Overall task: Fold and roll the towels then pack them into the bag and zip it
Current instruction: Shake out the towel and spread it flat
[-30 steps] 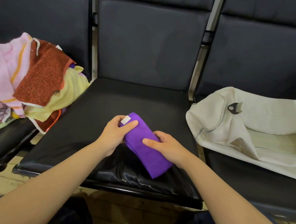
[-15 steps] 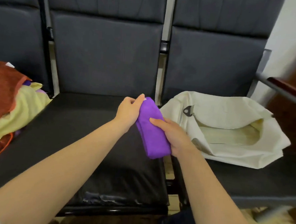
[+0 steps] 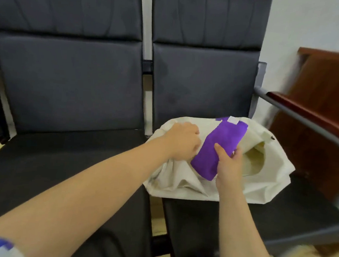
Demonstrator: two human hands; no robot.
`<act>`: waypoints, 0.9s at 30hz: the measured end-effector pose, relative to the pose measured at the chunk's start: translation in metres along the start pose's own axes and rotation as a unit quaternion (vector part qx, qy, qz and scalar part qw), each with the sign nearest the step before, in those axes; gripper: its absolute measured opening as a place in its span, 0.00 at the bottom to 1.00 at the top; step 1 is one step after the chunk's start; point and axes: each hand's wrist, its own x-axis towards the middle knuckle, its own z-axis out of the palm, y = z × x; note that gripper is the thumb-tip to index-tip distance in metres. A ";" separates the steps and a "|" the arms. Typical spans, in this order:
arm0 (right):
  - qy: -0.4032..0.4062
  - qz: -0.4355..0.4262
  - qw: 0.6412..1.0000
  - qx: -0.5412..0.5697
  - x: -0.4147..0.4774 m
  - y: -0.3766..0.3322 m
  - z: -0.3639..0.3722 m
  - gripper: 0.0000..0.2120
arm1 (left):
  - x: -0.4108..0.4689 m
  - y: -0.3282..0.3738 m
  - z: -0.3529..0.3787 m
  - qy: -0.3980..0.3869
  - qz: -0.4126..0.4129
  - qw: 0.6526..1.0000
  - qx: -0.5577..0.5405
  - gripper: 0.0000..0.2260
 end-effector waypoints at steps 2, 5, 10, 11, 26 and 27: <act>-0.004 0.025 0.999 -0.036 0.005 0.013 -0.003 0.13 | 0.009 0.008 0.008 -0.126 0.001 0.987 0.100 0.15; -0.016 0.039 0.996 -0.076 0.006 0.017 -0.002 0.15 | 0.018 0.015 0.013 -0.230 -0.069 0.951 0.194 0.21; -0.118 0.032 0.991 -0.059 0.009 0.015 -0.013 0.26 | 0.021 0.004 0.013 -0.165 -0.163 0.964 0.131 0.25; -0.149 0.026 0.987 -0.049 0.010 0.014 -0.017 0.29 | 0.020 0.000 0.013 -0.132 -0.183 0.969 0.098 0.25; -0.195 -0.029 0.945 -0.260 0.085 0.010 -0.007 0.21 | -0.018 -0.014 0.011 0.002 -0.181 0.983 -0.043 0.37; -0.218 -0.014 0.943 -0.252 0.088 0.013 -0.005 0.22 | -0.019 -0.015 0.011 0.007 -0.178 0.983 -0.044 0.37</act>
